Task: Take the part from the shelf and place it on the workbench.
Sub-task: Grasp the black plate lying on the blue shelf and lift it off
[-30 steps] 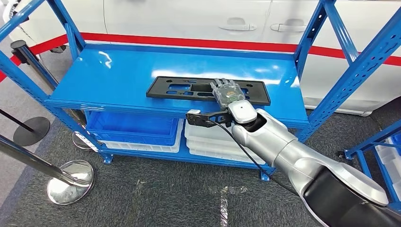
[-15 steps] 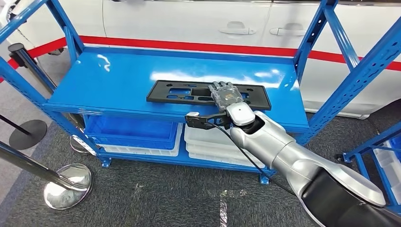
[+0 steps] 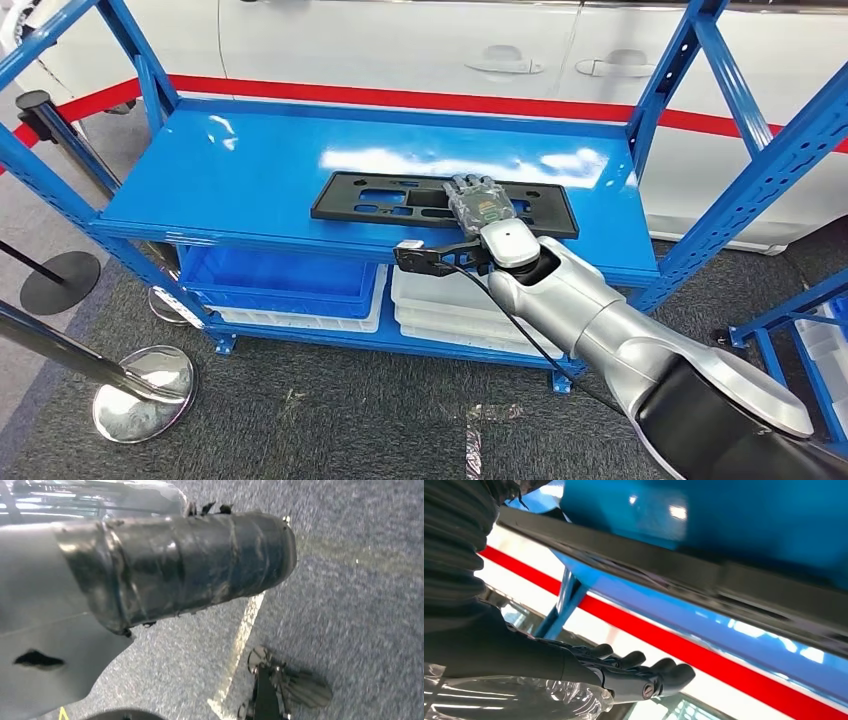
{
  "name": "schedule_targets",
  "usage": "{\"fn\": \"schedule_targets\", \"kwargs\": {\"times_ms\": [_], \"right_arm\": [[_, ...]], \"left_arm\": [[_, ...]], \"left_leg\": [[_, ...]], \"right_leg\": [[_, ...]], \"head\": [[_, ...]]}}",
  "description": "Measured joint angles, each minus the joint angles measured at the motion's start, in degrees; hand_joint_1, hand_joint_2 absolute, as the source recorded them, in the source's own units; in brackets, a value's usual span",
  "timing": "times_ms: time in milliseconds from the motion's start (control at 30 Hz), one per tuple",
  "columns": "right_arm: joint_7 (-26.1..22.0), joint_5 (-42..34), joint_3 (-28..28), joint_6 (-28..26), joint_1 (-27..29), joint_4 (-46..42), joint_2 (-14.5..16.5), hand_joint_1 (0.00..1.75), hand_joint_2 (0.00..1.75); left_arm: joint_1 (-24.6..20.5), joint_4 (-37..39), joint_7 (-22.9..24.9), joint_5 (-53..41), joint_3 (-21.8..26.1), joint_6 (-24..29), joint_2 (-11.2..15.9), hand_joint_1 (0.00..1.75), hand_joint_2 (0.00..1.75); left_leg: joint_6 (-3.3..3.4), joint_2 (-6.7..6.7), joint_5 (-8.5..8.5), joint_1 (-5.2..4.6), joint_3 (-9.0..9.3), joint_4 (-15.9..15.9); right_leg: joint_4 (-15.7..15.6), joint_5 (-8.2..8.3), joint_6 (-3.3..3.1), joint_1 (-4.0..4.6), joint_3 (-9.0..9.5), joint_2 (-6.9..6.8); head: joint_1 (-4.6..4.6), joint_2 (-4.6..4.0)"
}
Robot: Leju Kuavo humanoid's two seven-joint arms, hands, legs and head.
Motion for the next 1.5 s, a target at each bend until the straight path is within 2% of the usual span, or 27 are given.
{"fn": "schedule_targets", "kwargs": {"times_ms": [67,100,167,233,267,300,333,400,433,567,633,700,733,767,800,867,933,1000,1100,1200,1233,1267,1300,1367,1400,1433,1500], "right_arm": [[-0.1,0.1,0.0,0.0,0.0,0.2,0.2,0.0,1.75],[-0.1,0.1,0.0,0.0,0.0,0.3,0.3,0.0,1.75],[-0.2,0.2,0.0,0.0,0.0,0.4,0.5,0.0,1.75],[-0.3,0.2,0.0,0.0,0.4,0.6,0.5,0.0,1.75],[-0.3,0.2,0.0,0.0,0.6,0.7,0.6,0.0,1.75],[-0.3,0.2,0.0,0.0,0.7,0.8,0.6,0.0,1.75],[-0.4,0.3,0.0,0.0,0.7,0.9,0.6,0.0,1.75],[-0.4,0.4,0.0,-0.1,0.7,1.0,0.8,0.0,1.75],[-0.4,0.5,0.0,-0.2,0.7,1.1,0.9,0.0,1.75],[-0.4,0.6,0.0,-0.3,0.9,1.3,1.1,0.0,1.75],[-0.5,0.7,0.0,-0.3,1.0,1.4,1.2,0.0,1.75],[-0.7,0.7,0.0,-0.3,1.3,1.6,1.2,0.0,1.75],[-0.8,0.7,0.0,-0.3,1.6,1.6,1.3,0.0,1.75],[-0.8,0.7,0.0,-0.4,1.9,1.7,1.3,0.0,1.75],[-0.9,0.7,0.0,-0.4,2.0,1.8,1.3,0.0,1.75],[-0.9,0.8,0.0,-0.6,2.1,1.9,1.3,0.0,1.75],[-0.9,0.8,0.0,-0.8,2.0,2.0,1.5,0.0,1.75],[-0.9,0.8,0.0,-0.9,2.0,2.1,1.7,0.0,1.75],[-1.1,0.9,0.0,-0.9,1.9,2.2,2.0,0.0,1.75],[-1.5,0.9,0.0,-1.0,2.0,2.4,2.4,0.0,1.75],[-1.5,0.9,0.0,-1.0,2.2,2.4,2.4,0.0,1.75],[-1.6,0.9,0.0,-1.0,2.4,2.5,2.5,0.0,1.75],[-1.6,0.9,0.0,-1.1,2.5,2.6,2.6,0.0,1.75],[-1.6,0.9,0.0,-1.2,2.6,2.6,2.7,0.0,1.75],[-1.6,0.9,0.0,-1.3,2.6,2.7,2.8,0.0,1.75],[-1.6,0.9,0.0,-1.3,2.6,2.7,2.9,0.0,1.75],[-1.6,0.9,0.0,-1.4,2.6,2.7,2.9,0.0,1.75]], "left_arm": [[0.0,0.0,-0.1,0.0,0.0,-0.1,-0.1,0.0,0.0],[0.0,0.0,-0.2,0.0,0.0,-0.1,-0.1,0.0,0.0],[0.0,0.0,-0.3,0.0,0.0,-0.2,-0.2,0.0,0.0],[0.1,0.0,-0.3,0.0,0.0,-0.2,-0.2,0.0,0.0],[0.1,0.0,-0.3,0.0,0.0,-0.2,-0.2,0.0,0.0],[0.1,0.0,-0.3,0.0,0.0,-0.2,-0.2,0.0,0.0],[0.1,0.0,-0.2,0.0,0.0,-0.2,-0.2,0.0,0.0],[0.1,0.0,-0.1,-0.1,0.0,-0.2,-0.2,0.0,0.0],[0.0,0.0,0.0,-0.1,0.0,-0.2,-0.2,0.0,0.0],[0.0,0.0,0.1,-0.2,0.0,-0.2,-0.2,0.0,0.0],[0.1,0.0,0.1,-0.2,0.0,-0.2,-0.2,0.0,0.0],[0.0,0.0,0.1,-0.2,0.0,-0.2,-0.2,0.0,0.0],[0.0,0.0,0.1,-0.2,0.0,-0.1,-0.2,0.0,0.0],[0.0,0.0,0.2,-0.2,0.0,-0.1,-0.2,0.0,0.0],[0.0,0.0,0.2,-0.2,0.0,-0.1,-0.2,0.0,0.0],[0.1,0.0,0.2,-0.2,0.0,-0.1,-0.2,0.0,0.0],[0.0,0.0,0.2,-0.2,0.0,-0.1,-0.2,0.0,0.0],[0.0,0.0,-0.1,-0.2,0.0,-0.1,-0.3,0.0,0.0],[0.0,0.0,-0.4,-0.1,0.0,-0.1,-0.3,0.0,0.0],[0.0,0.0,-0.6,0.0,0.1,0.0,-0.3,0.0,0.0],[0.0,0.0,-0.6,0.0,0.1,0.1,-0.3,0.0,0.0],[0.1,0.0,-0.6,0.0,0.1,0.1,-0.2,0.0,0.0],[0.1,0.0,-0.6,0.0,0.1,0.2,-0.2,0.0,0.0],[0.2,0.0,-0.5,0.0,0.1,0.2,-0.1,0.0,0.0],[0.1,0.0,-0.4,0.0,0.1,0.3,-0.1,0.0,0.0],[0.1,0.0,-0.4,0.0,0.1,0.3,-0.1,0.0,0.0],[0.0,0.0,-0.4,0.0,0.1,0.3,0.0,0.0,0.0]], "left_leg": [[-0.58,0.13,-0.85,0.13,-0.33,1.0],[-0.87,0.21,-1.95,0.18,-1.2,2.9],[-1.38,0.33,-4.78,0.31,-4.58,9.6],[-1.75,0.35,-5.67,0.43,-7.65,14.6],[-1.88,0.36,-4.66,0.52,-7.95,14.4],[-1.96,0.38,-2.72,0.63,-7.17,12.1],[-2.02,0.42,-0.58,0.75,-5.7,8.4],[-1.82,0.37,1.69,0.61,-2.75,2.2],[-1.58,0.32,1.74,0.45,-2.06,0.8],[0.0,0.23,1.41,0.36,-1.35,0.0],[0.75,0.27,1.41,0.43,-0.81,-0.4],[1.26,0.26,1.19,0.28,-0.58,-0.5],[1.4,0.23,1.06,0.19,-0.47,-0.4],[1.49,0.18,0.91,0.11,-0.33,-0.4],[1.5,0.11,0.75,0.04,-0.16,-0.3],[1.35,-0.02,0.32,-0.08,0.18,-0.2],[0.95,-0.1,-0.01,-0.21,0.25,0.0],[0.44,-0.12,-0.1,-0.24,0.25,-0.1],[-0.4,0.04,-1.48,-0.24,-0.31,1.3],[-1.1,0.23,-5.77,-0.04,-5.11,11.1],[-1.31,0.25,-6.41,0.09,-6.92,14.1],[-1.51,0.28,-6.0,0.22,-7.93,15.3],[-1.69,0.31,-4.51,0.39,-7.88,14.3],[-2.06,0.42,-0.12,0.78,-5.12,7.3],[-2.1,0.42,1.26,0.79,-3.51,3.7],[-1.93,0.39,1.87,0.75,-2.45,1.5],[-1.27,0.26,1.5,0.52,-1.93,0.4]], "right_leg": [[-0.6,0.13,-0.54,-0.23,0.47,0.03],[-0.9,0.18,-0.83,-0.4,0.74,0.0],[-1.0,0.04,-1.2,-0.46,1.05,-0.07],[-0.9,-0.23,-1.34,-0.47,1.24,-0.1],[-0.9,-0.4,-1.31,-0.51,1.36,-0.09],[-0.7,-0.63,-1.21,-0.57,1.51,-0.06],[-0.5,-0.91,-1.02,-0.65,1.68,-0.03],[-0.2,-1.41,-0.48,-0.56,1.8,0.08],[-0.2,-1.52,-0.18,-0.49,1.8,0.12],[0.4,-2.29,0.91,-0.51,1.57,0.06],[5.1,-4.72,1.25,-0.56,-0.65,-0.1],[12.5,-7.38,1.36,-0.48,-4.58,-0.16],[14.9,-7.72,1.34,-0.48,-6.1,-0.17],[15.4,-7.04,1.24,-0.46,-6.73,-0.17],[13.7,-5.4,1.04,-0.42,-6.28,-0.17],[6.3,-1.29,0.29,-0.15,-3.16,-0.17],[0.8,0.39,-0.3,0.27,-0.55,-0.15],[-0.4,0.19,-0.55,0.47,0.06,-0.1],[-1.4,0.44,-1.12,-0.17,0.92,-0.14],[-1.8,0.29,-1.57,-0.33,1.58,-0.23],[-1.8,0.15,-1.64,-0.34,1.68,-0.23],[-1.7,-0.02,-1.63,-0.38,1.8,-0.23],[-1.6,-0.22,-1.57,-0.45,1.95,-0.2],[-1.2,-0.83,-1.19,-0.63,2.27,-0.09],[-0.9,-1.15,-0.9,-0.58,2.28,-0.02],[-0.7,-1.38,-0.59,-0.49,2.21,0.04],[-0.5,-1.56,-0.06,-0.24,2.05,0.1]], "head": [[-0.08,0.0],[-0.18,0.0],[-0.36,0.0],[-0.36,0.0],[-0.36,0.0],[-0.36,0.0],[-0.36,0.0],[-0.45,0.0],[-0.43,0.0],[-0.25,0.0],[-0.09,0.0],[-0.02,0.0],[-0.02,0.0],[-0.02,0.0],[-0.03,0.0],[-0.04,0.0],[-0.07,0.0],[-0.08,0.0],[-0.18,0.0],[-0.45,0.0],[-0.45,0.0],[-0.44,0.0],[-0.45,0.0],[-0.45,0.0],[-0.56,0.0],[-0.64,0.0],[-0.75,0.0]]}}
